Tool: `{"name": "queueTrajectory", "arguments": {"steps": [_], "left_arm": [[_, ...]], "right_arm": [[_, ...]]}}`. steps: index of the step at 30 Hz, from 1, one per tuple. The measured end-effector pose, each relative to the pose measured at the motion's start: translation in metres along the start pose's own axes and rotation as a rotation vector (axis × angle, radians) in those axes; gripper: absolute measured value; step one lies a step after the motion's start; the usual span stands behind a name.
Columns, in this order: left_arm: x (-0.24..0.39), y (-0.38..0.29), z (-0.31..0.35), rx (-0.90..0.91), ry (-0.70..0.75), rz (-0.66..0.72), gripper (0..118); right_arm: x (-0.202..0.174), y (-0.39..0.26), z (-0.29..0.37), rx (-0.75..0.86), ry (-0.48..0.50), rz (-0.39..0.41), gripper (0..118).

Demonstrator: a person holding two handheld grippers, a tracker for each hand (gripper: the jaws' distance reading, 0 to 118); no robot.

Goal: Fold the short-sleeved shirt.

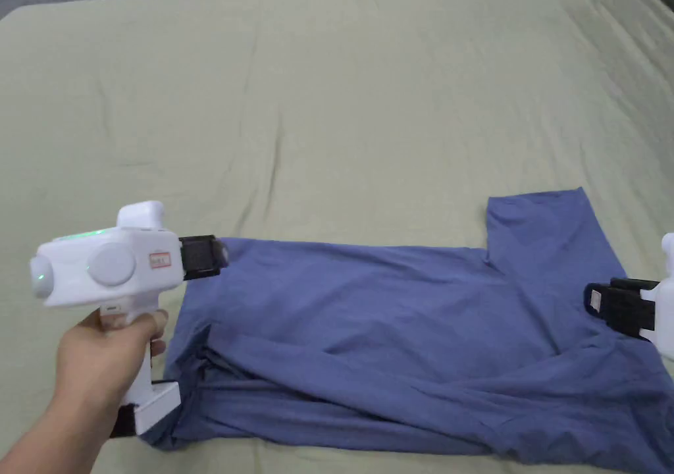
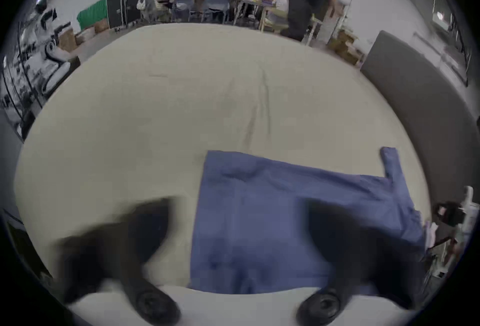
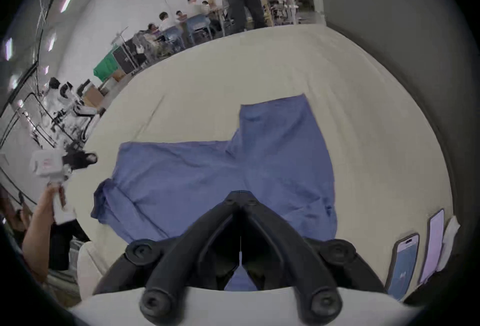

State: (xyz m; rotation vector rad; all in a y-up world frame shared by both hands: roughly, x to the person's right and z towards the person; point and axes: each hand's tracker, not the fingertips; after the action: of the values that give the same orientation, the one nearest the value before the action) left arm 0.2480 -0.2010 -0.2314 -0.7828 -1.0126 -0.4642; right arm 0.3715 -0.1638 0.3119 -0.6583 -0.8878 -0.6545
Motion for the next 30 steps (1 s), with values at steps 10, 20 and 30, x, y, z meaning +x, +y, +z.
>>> {"name": "queueTrajectory", "arguments": {"steps": [10, 20, 30], "left_arm": [[0.026, 0.010, -0.087, -0.298, 0.033, -0.049, 100], [0.026, 0.048, -0.061, -0.231, -0.123, 0.050, 0], [0.035, 0.050, -0.047, -0.198, -0.098, -0.053, 0]], "right_arm": [[0.036, 0.005, -0.013, -0.070, -0.015, -0.028, 2], [0.075, 0.043, -0.060, -0.106, -0.063, -0.033, 19], [0.121, 0.104, -0.179, -0.266, -0.158, -0.200, 115]]}}
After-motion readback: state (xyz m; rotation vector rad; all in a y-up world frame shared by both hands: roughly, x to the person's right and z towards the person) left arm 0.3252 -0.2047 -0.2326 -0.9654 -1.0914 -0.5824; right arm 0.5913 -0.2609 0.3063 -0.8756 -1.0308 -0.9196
